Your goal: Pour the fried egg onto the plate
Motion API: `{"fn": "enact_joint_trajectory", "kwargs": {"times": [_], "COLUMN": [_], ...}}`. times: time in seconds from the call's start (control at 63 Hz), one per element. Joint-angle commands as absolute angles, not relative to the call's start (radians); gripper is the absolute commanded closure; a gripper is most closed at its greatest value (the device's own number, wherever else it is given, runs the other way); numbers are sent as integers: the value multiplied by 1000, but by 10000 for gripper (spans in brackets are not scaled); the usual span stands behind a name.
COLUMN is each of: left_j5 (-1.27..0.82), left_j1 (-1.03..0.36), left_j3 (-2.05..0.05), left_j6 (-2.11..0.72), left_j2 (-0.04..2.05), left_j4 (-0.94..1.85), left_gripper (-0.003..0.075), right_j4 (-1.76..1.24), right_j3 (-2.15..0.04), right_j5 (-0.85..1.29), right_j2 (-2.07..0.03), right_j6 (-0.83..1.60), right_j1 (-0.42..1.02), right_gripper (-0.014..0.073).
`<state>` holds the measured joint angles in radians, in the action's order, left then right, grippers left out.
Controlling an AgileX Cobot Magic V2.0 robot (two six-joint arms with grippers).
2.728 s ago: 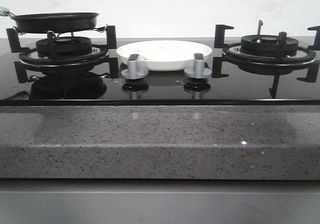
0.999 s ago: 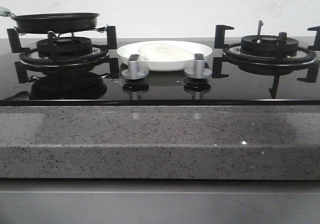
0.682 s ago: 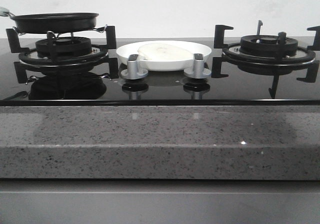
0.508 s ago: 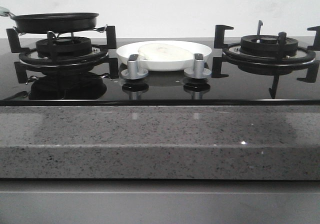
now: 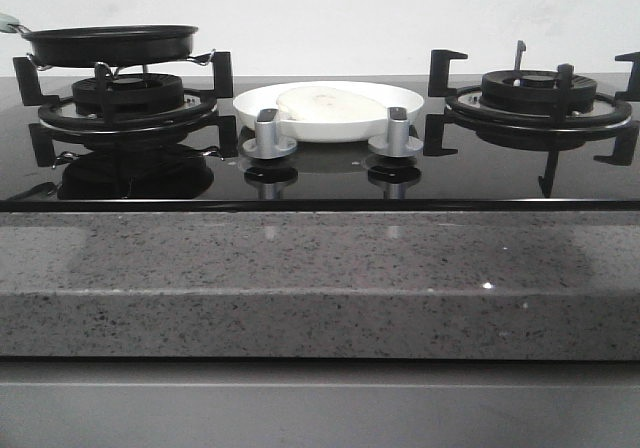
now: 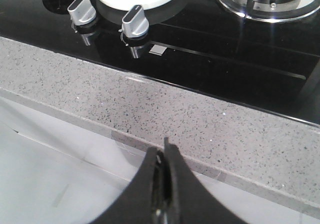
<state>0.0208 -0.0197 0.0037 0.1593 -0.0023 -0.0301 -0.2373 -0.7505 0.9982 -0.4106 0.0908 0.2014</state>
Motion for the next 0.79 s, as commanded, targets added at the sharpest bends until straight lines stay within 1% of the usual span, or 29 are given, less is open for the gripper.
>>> {"fn": "enact_joint_trajectory", "kwargs": {"times": [0.0, 0.286, 0.412, 0.587, 0.777], "left_j5": [101, 101, 101, 101, 101], "left_j1": [-18, -18, -18, -18, -18], "left_j3": [9, 9, 9, 9, 9], "left_j6": [166, 166, 166, 166, 166], "left_j2": [-21, -21, -21, -21, -21], "left_j4": [-31, -31, -31, -31, -31], "left_gripper": [741, 741, 741, 741, 741], "right_j4": [-243, -206, -157, -138, -138], "right_j3": [-772, -751, -647, -418, -208], "right_j5": [936, 911, 724, 452, 205], "right_j2": [-418, -394, -326, -199, -86], "right_j6": [100, 104, 108, 109, 109], "right_j1": [202, 190, 128, 38, 25], "right_gripper": [712, 712, 712, 712, 712]}}
